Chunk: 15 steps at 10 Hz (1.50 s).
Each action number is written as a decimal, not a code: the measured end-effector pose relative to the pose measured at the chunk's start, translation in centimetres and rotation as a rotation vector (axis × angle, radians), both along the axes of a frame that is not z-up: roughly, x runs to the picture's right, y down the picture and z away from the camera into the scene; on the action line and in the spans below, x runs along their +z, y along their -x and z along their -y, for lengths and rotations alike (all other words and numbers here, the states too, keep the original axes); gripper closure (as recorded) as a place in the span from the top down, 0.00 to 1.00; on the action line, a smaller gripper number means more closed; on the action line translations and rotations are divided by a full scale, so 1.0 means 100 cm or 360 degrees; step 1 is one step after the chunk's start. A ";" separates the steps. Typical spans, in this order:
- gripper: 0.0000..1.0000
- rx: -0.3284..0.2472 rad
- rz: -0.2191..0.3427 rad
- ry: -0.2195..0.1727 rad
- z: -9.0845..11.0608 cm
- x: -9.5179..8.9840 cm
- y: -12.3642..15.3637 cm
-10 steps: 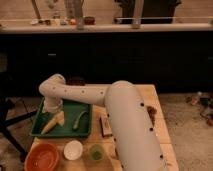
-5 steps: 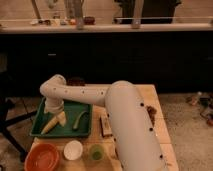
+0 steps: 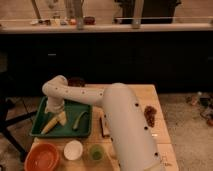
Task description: Place banana in red bowl
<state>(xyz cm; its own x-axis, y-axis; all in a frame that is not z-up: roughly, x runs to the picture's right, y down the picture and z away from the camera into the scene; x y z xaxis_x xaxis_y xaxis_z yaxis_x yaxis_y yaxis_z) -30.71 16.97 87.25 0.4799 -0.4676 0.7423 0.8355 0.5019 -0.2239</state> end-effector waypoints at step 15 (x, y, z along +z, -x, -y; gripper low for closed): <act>0.00 0.0049 0.0012 -0.0065 0.021 -0.013 -0.020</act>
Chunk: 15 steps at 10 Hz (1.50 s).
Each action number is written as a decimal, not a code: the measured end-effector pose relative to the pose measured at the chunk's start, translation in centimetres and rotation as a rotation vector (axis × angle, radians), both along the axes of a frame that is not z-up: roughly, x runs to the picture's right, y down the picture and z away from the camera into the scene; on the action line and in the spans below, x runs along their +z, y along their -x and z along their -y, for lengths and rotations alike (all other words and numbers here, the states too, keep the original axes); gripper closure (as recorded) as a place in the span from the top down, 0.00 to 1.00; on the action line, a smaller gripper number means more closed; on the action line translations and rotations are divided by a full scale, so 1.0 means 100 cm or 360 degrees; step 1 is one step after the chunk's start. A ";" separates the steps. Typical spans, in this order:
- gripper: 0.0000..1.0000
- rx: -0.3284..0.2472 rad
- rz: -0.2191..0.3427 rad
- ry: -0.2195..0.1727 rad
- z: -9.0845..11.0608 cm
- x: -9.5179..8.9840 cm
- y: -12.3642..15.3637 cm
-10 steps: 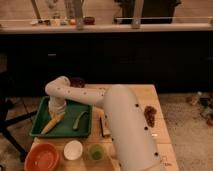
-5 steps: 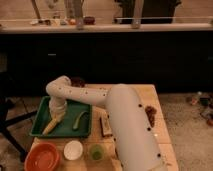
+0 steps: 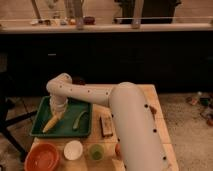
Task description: Place banana in red bowl
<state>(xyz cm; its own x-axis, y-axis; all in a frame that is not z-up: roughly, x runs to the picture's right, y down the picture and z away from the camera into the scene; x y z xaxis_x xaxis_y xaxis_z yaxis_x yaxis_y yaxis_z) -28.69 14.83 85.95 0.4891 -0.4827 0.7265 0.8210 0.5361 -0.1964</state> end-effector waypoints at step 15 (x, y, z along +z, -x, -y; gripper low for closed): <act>0.00 -0.0307 0.0470 -0.0085 0.037 -0.098 0.044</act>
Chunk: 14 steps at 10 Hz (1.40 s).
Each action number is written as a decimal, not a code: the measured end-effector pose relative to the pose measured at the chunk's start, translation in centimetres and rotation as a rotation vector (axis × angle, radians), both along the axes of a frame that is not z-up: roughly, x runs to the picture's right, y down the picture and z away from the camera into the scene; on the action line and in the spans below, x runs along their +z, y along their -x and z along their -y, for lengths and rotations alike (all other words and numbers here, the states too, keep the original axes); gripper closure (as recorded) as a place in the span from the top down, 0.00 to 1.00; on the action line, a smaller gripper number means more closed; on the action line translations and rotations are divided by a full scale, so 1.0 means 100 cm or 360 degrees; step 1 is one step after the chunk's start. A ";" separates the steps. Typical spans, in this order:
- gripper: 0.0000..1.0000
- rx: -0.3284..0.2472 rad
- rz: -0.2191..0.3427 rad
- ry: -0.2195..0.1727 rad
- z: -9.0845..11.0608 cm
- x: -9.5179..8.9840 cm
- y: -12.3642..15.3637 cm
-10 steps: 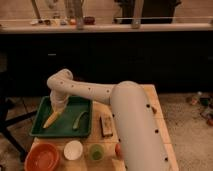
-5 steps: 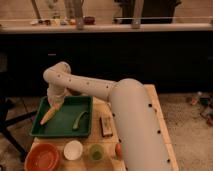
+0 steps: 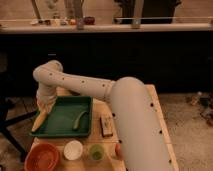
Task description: Place banana in red bowl
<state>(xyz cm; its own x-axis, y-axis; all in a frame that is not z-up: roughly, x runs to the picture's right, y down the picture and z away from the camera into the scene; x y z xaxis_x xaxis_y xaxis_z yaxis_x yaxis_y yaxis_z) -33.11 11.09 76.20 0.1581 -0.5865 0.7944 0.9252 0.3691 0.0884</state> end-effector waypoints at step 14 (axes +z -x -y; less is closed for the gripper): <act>0.00 -0.0130 -0.0131 0.0082 -0.121 -0.075 -0.017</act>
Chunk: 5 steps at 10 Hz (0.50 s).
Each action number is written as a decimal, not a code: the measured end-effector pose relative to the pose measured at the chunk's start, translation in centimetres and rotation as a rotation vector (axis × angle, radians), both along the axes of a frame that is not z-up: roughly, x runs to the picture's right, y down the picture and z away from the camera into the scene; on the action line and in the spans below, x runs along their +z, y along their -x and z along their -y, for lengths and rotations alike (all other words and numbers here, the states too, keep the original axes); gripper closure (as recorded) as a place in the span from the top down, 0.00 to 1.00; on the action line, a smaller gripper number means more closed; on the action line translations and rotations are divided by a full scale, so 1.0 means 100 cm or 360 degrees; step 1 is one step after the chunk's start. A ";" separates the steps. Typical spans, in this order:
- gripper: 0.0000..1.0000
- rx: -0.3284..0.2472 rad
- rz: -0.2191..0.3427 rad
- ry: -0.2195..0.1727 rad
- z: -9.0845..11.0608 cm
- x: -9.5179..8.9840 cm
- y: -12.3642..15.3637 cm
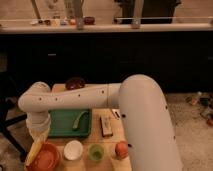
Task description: Place banana in red bowl
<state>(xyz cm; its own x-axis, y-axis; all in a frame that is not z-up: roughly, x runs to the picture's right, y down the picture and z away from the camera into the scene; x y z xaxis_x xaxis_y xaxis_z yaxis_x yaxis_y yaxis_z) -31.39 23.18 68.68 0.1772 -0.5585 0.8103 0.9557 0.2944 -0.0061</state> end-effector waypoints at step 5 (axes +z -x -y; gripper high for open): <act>0.00 0.0090 0.0017 0.0006 -0.035 0.005 -0.009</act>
<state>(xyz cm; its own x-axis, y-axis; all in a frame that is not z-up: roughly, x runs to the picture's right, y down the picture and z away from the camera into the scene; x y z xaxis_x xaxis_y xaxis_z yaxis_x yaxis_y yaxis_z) -30.49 26.72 69.16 0.1994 -0.5448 0.8145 0.9376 0.3477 0.0030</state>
